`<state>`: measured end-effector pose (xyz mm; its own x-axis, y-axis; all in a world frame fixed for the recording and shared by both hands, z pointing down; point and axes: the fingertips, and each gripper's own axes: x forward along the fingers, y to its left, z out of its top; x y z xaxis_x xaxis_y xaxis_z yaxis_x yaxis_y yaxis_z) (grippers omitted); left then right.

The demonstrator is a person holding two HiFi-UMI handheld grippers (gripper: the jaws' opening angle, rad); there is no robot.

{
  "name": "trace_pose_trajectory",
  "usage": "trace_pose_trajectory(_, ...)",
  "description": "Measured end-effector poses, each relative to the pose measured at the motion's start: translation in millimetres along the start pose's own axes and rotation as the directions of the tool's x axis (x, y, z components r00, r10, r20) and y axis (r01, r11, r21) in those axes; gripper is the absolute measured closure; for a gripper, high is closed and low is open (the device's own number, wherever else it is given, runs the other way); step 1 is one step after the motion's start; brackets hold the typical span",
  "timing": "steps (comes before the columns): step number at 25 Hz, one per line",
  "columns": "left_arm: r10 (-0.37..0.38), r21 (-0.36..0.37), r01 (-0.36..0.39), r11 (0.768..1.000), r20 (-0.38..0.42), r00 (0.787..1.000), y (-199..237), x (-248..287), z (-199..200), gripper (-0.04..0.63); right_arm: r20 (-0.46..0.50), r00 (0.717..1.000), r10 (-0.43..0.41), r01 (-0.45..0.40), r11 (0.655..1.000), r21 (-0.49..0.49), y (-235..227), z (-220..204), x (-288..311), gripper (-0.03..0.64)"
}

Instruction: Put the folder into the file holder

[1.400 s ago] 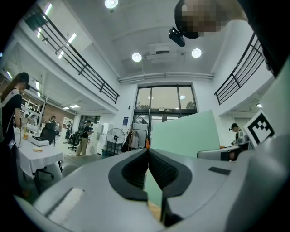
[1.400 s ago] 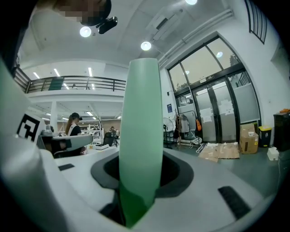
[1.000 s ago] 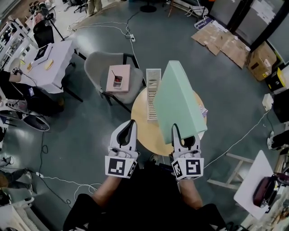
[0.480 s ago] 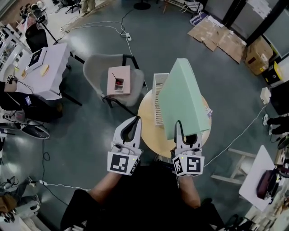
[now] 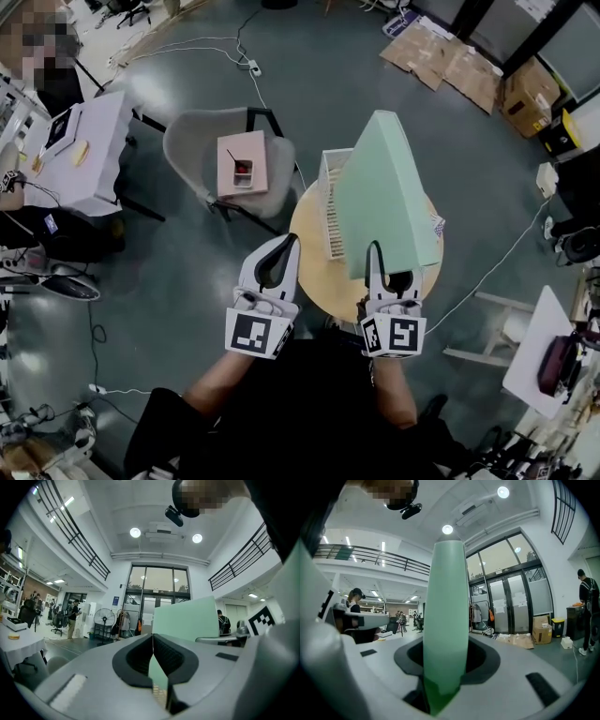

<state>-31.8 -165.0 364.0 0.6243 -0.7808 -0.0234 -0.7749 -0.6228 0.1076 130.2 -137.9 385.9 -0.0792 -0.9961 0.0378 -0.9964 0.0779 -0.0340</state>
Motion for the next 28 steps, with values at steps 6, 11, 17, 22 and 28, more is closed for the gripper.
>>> trace_pose_trajectory(6, -0.015, -0.001, 0.015, 1.000, -0.009, 1.000, 3, 10, -3, 0.588, 0.003, 1.000, -0.013, 0.013, 1.000, 0.000, -4, -4, 11, 0.474)
trace_pose_trajectory(11, -0.018, -0.004, 0.018, 1.000, -0.003, 1.000, 4, 13, -5, 0.588, 0.026, 0.999, -0.018, 0.018, 1.000, -0.006, -6, -7, 19, 0.474)
trace_pose_trajectory(17, -0.017, -0.014, 0.017, 1.000, -0.006, 1.000, 8, 17, -11, 0.588, 0.042, 0.999, -0.020, 0.020, 1.000, -0.003, -8, -16, 29, 0.474)
trace_pose_trajectory(22, -0.024, -0.025, 0.024, 0.999, -0.010, 1.000, 7, 21, -12, 0.588, 0.057, 0.998, -0.023, 0.023, 1.000, -0.004, -9, -23, 36, 0.472)
trace_pose_trajectory(28, -0.022, -0.038, 0.022, 0.999, -0.015, 1.000, 11, 28, -16, 0.588, 0.070, 0.997, -0.027, 0.028, 1.000, -0.014, -11, -35, 45, 0.472)
